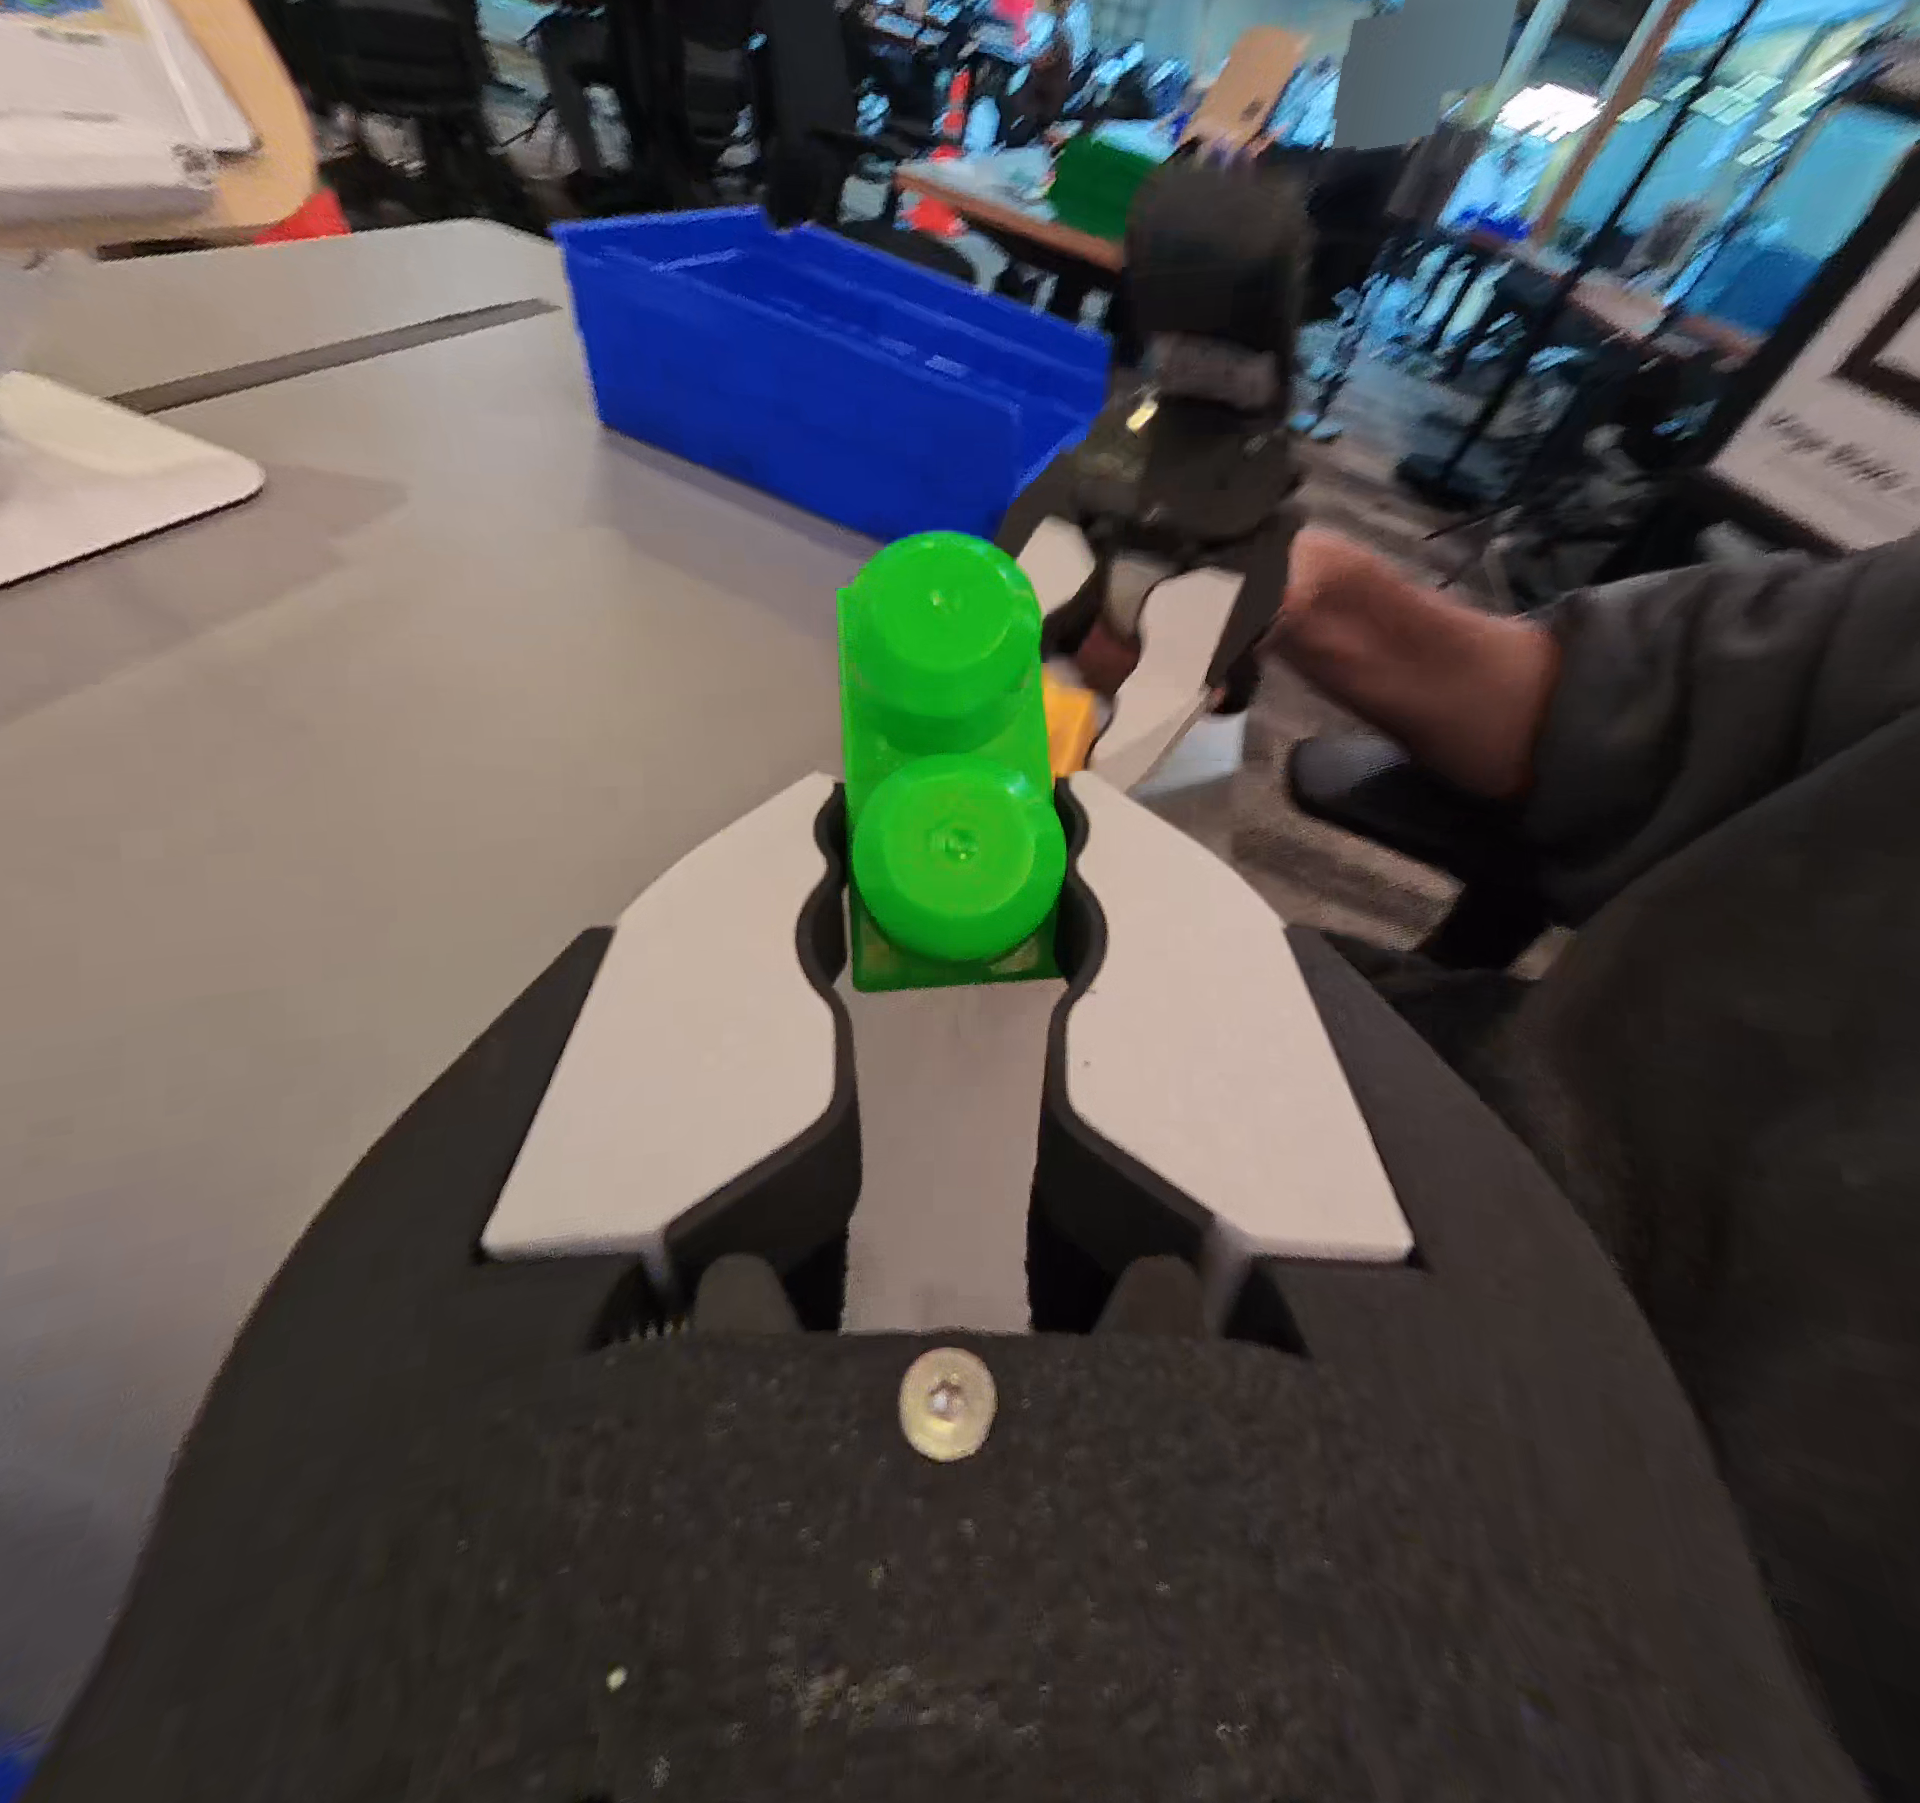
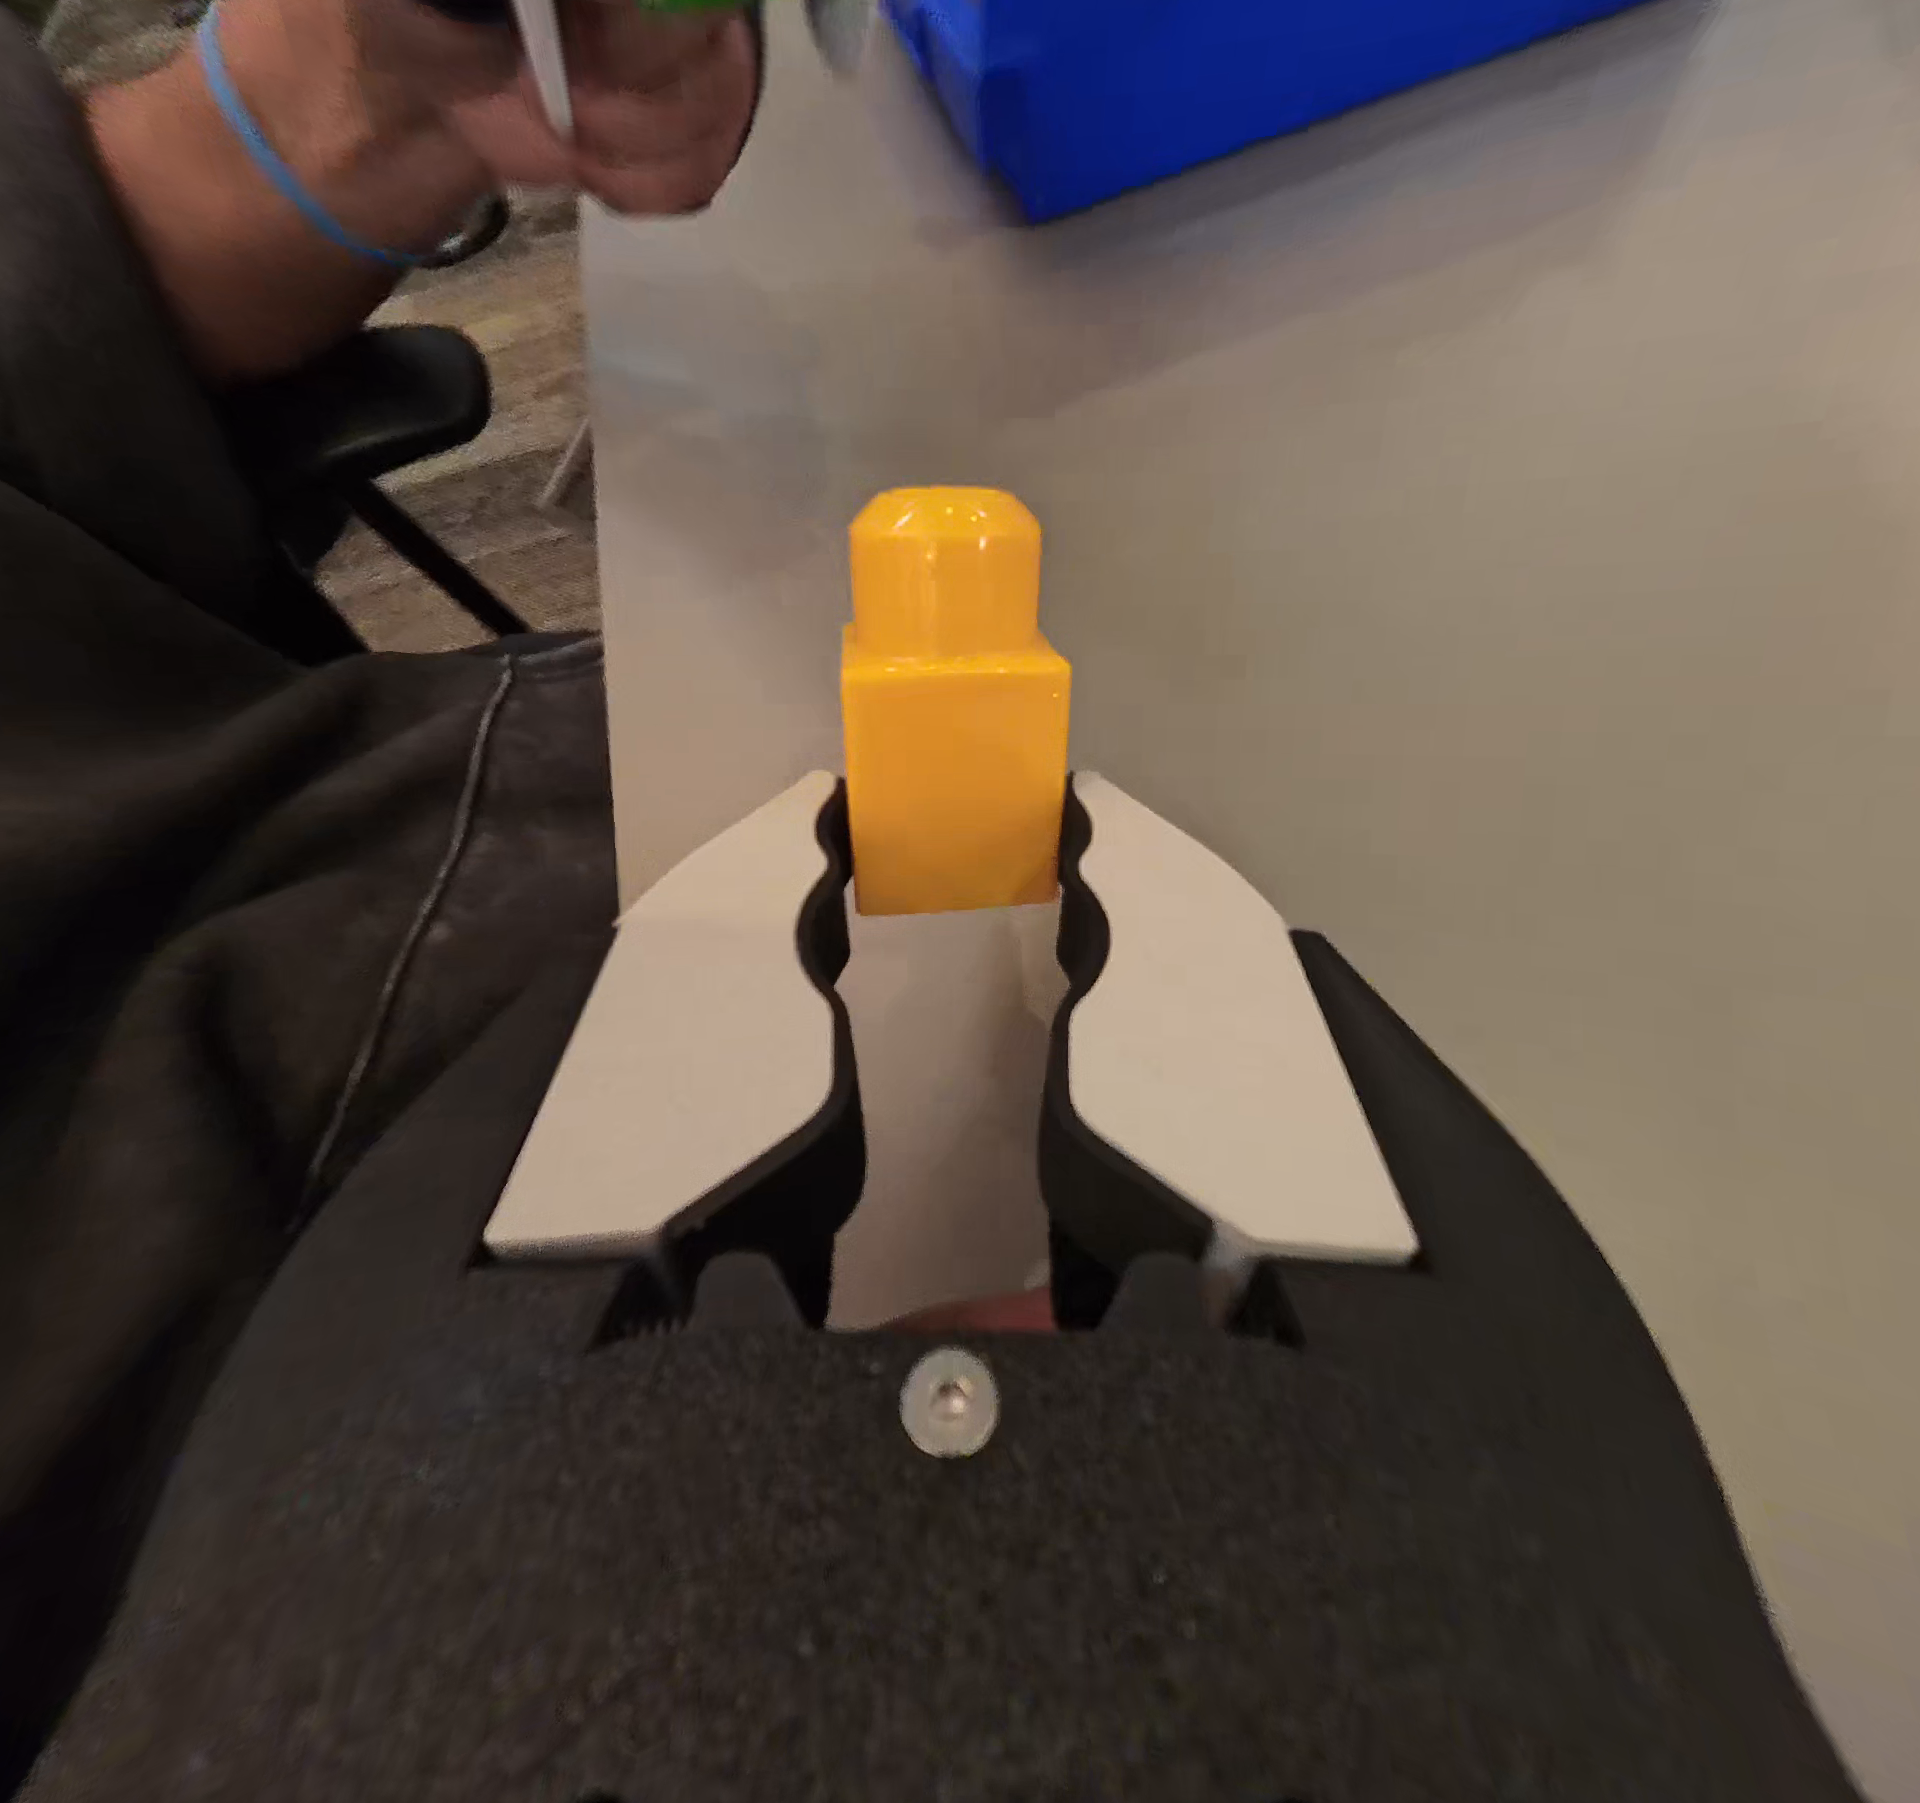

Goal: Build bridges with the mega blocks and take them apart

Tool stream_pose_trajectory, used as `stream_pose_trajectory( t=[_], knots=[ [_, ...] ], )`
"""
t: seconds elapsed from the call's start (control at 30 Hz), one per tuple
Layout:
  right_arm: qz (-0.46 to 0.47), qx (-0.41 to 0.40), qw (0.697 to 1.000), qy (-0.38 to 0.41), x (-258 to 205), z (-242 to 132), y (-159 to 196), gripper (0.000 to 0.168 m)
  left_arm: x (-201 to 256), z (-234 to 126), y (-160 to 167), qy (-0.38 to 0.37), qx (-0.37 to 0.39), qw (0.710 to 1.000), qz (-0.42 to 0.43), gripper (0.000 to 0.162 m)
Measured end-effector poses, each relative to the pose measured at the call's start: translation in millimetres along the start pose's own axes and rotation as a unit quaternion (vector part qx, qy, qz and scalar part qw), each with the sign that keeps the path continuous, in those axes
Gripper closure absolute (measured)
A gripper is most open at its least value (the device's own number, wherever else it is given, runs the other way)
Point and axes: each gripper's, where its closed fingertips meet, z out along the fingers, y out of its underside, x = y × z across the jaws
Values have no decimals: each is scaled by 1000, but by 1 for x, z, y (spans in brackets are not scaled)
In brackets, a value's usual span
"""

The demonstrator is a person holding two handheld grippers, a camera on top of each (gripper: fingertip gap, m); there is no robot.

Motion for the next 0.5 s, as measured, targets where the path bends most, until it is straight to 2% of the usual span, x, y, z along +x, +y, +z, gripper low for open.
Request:
stream_pose_trajectory(
  t=[0.1,0.17,0.27,0.33,0.37,0.43,0.5],
  knots=[
    [1,16,996,84,24,-48,-13,131,-6,15,21,-62,-67,995,49,125],
    [8,24,981,193,57,-102,-22,131,-4,23,32,-88,-103,986,98,125],
    [69,38,940,332,113,-195,-19,131,15,33,38,-61,-122,984,116,125],
    [140,-23,891,432,165,-250,16,131,24,37,37,-40,-120,986,112,125],
    [171,-62,873,452,188,-267,36,132,27,38,36,-34,-118,986,112,125],
    [232,-125,851,455,233,-279,70,131,29,40,33,-28,-112,987,113,125],
    [299,-169,844,413,271,-269,97,131,30,41,31,-19,-109,988,108,125]
  ],
)
